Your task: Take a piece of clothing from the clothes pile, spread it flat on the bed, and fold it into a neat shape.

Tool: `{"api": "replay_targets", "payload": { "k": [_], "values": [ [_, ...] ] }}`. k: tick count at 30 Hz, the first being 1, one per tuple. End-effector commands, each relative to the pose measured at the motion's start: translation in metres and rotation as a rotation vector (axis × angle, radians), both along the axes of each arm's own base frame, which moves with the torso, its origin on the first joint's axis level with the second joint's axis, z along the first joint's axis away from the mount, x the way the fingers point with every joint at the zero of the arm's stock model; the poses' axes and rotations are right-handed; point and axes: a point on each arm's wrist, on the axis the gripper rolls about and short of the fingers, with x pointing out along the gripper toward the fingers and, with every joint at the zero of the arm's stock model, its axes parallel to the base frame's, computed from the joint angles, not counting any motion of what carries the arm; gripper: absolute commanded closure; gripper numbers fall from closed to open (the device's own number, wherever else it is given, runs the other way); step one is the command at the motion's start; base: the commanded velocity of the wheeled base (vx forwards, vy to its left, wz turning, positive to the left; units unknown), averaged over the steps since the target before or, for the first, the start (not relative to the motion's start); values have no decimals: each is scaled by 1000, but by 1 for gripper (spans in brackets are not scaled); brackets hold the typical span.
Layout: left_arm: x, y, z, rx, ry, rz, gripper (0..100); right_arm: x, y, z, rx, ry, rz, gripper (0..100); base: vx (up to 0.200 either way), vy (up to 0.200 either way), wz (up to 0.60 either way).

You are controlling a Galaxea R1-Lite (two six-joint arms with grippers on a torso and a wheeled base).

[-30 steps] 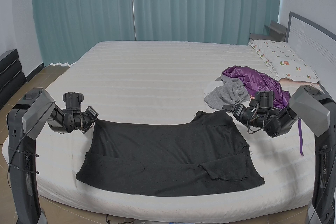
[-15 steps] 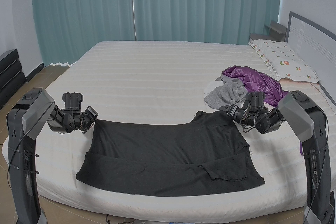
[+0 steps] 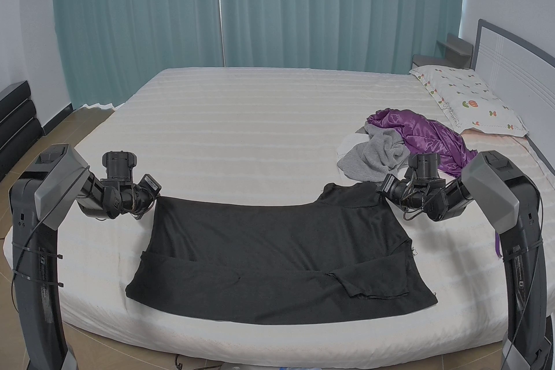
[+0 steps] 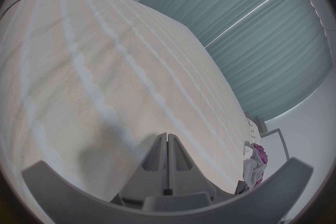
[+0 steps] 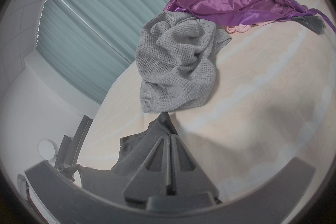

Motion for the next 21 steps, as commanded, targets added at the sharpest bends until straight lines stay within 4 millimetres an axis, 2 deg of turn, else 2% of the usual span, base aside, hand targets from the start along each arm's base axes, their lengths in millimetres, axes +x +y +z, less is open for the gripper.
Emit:
{"api": "replay_targets", "payload": {
  "k": [1,8,13,16,18,21],
  "values": [
    [-4,1,9,2,-14,2,100,-4,-4,22,38,-23,-18,100,0,0,0],
    [-9,2,22,3,-52,5,100,-21,-12,52,98,-33,-6,100,0,0,0],
    [-12,4,29,5,-67,10,100,-37,-18,54,117,-27,11,100,0,0,0],
    [-15,5,32,8,-71,14,100,-48,-22,47,125,-39,22,100,0,0,0],
    [-15,5,32,10,-71,13,100,-48,-24,49,128,-62,18,100,0,0,0],
    [-16,5,33,11,-72,13,100,-49,-28,64,146,-125,8,100,0,0,0]
  ]
}}
